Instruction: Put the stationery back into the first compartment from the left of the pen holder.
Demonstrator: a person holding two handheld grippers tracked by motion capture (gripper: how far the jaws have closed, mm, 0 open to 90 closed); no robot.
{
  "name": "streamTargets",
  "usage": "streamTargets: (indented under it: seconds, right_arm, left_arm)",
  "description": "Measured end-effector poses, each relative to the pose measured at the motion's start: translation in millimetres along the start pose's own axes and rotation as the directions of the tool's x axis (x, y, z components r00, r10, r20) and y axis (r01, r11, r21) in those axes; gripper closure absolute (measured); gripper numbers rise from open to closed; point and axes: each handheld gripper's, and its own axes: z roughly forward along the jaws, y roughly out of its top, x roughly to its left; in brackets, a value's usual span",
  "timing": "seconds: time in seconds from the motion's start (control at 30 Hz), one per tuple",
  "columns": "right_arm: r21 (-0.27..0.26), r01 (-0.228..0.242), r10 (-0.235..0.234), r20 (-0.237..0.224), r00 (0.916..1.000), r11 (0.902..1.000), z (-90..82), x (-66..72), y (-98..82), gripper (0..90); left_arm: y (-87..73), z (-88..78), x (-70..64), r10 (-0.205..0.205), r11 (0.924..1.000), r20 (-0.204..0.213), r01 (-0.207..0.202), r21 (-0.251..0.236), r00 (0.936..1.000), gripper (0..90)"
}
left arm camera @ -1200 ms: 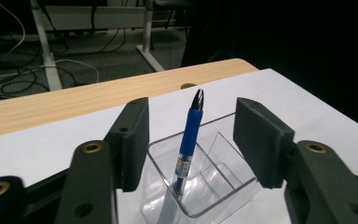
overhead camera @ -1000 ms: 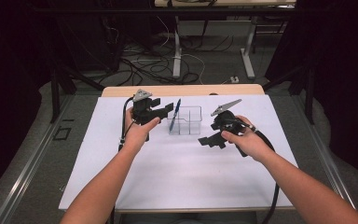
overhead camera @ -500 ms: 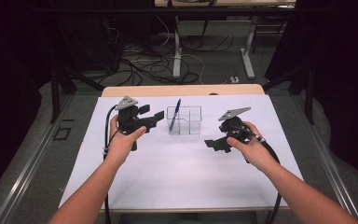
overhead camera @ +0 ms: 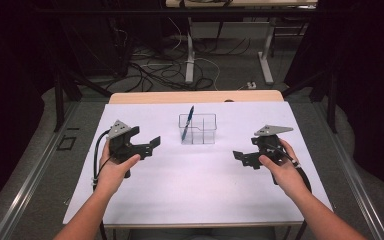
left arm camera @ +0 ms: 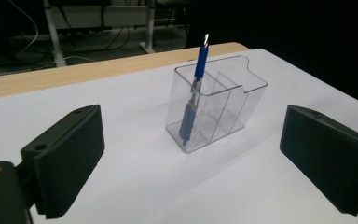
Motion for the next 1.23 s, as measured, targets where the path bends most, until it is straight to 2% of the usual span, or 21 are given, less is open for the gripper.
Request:
streamTargets:
  seconds: [0.27,0.5,0.63,0.7,0.83,0.93,0.97,1.0,1.13,1.23]
  right_arm:
    - [-0.042,-0.061,0.062,0.034,0.9975,0.9972,-7.9,-12.8,-20.9,11.8]
    - [-0.072,-0.105,0.111,0.085,0.9902,0.9919,-10.5,-25.7,-41.1,10.6]
    - [-0.080,-0.114,0.124,0.123,0.9846,0.9902,-11.3,-33.1,-51.6,8.1]
    - [-0.088,-0.150,0.160,0.126,0.9790,0.9848,-11.1,-36.5,-56.3,7.5]
    - [-0.090,-0.178,0.190,0.150,0.9702,0.9799,-10.2,-43.1,-63.8,7.0]
    - [-0.095,-0.192,0.206,0.172,0.9633,0.9768,-9.9,-47.0,-67.1,6.7]
    - [-0.096,-0.184,0.198,0.173,0.9647,0.9783,-9.9,-48.7,-67.9,6.6]
    - [-0.093,-0.198,0.212,0.176,0.9612,0.9757,-10.1,-48.2,-68.6,6.5]
    - [-0.096,-0.199,0.215,0.190,0.9581,0.9752,-10.1,-49.1,-69.9,4.8]
    - [-0.093,-0.189,0.204,0.198,0.9587,0.9775,-10.6,-49.9,-70.4,4.0]
  left_arm:
    - [-16.3,-15.5,13.1,-0.053,0.9985,-0.044,0.054,0.011,0.9976,0.1]
    - [-28.3,-21.5,22.6,-0.068,0.9976,-0.074,0.069,0.011,0.9950,0.1]
    - [-34.5,-21.9,26.6,-0.070,0.9973,-0.090,0.071,0.014,0.9935,0.1]
    - [-36.4,-21.6,28.3,-0.074,0.9971,-0.100,0.076,0.011,0.9922,0.1]
    - [-39.3,-20.7,31.9,-0.096,0.9953,-0.117,0.097,0.006,0.9885,0.1]
    - [-40.3,-20.3,33.7,-0.100,0.9948,-0.125,0.102,0.006,0.9871,0.1]
    - [-40.4,-20.2,34.1,-0.100,0.9949,-0.128,0.101,0.003,0.9867,0.1]
    - [-40.6,-20.2,34.4,-0.103,0.9945,-0.126,0.104,0.002,0.9866,0.1]
    - [-42.2,-20.0,35.4,-0.101,0.9945,-0.131,0.104,0.016,0.9863,0.1]
    - [-43.0,-19.2,36.0,-0.098,0.9948,-0.140,0.101,0.014,0.9854,0.1]
